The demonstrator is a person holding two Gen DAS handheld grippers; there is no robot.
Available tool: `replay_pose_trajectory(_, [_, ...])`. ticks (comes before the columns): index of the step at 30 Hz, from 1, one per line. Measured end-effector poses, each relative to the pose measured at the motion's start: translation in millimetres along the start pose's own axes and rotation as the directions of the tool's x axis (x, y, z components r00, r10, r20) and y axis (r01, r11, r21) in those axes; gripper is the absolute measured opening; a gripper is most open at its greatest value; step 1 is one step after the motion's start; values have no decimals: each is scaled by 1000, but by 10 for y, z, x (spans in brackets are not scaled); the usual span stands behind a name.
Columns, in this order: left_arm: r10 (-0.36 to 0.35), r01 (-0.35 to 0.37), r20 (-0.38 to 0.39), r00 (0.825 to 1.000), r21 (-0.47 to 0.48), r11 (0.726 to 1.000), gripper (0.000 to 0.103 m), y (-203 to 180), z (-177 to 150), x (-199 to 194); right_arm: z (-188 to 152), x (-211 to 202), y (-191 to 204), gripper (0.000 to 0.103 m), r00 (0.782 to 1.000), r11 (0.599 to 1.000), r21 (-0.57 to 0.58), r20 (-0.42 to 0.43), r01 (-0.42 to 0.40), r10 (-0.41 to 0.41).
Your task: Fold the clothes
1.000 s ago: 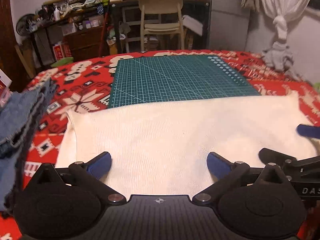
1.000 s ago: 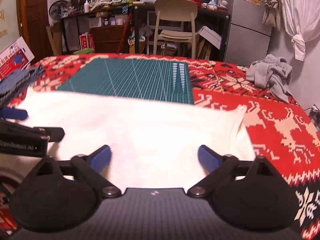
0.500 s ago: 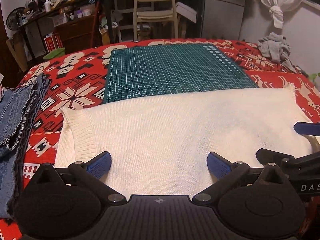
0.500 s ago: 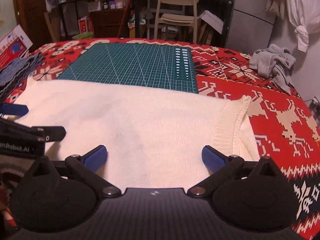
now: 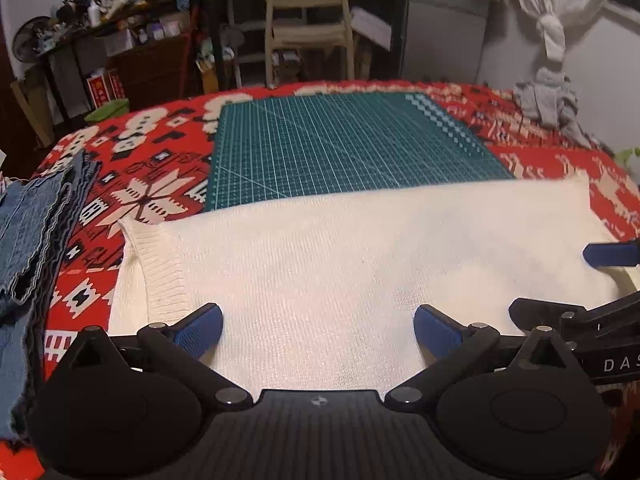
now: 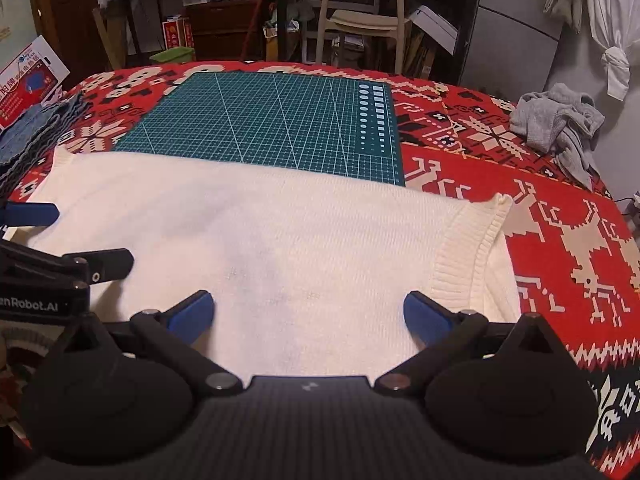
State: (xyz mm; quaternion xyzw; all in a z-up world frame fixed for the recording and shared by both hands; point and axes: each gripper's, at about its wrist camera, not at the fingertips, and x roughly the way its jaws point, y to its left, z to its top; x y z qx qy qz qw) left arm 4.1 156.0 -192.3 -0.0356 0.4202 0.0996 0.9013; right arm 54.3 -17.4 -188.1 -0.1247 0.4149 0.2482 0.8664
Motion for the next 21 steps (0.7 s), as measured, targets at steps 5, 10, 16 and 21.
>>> replay_pose_trajectory(5, [-35,35,-14,999,24,999,90,47,105,-52,17,4,-2,102,1000,1000,-5,0,-8,8])
replay_pose_trajectory(10, [-87,87,14,996,-18,996,58,136,215,-238,70,-196,-56,91,997,997,-8,29,-71,71])
replay_pose_trajectory(16, [-132,139,75,988,-102,985,52,193,382,-423,235,-528,-102,72,990,999,42,137,-19,13])
replay_pose_trajectory(21, [-152,154,26,988,-101,983,29,129,545,-310,407,-421,-35,18,991,998,23,125,50,-53])
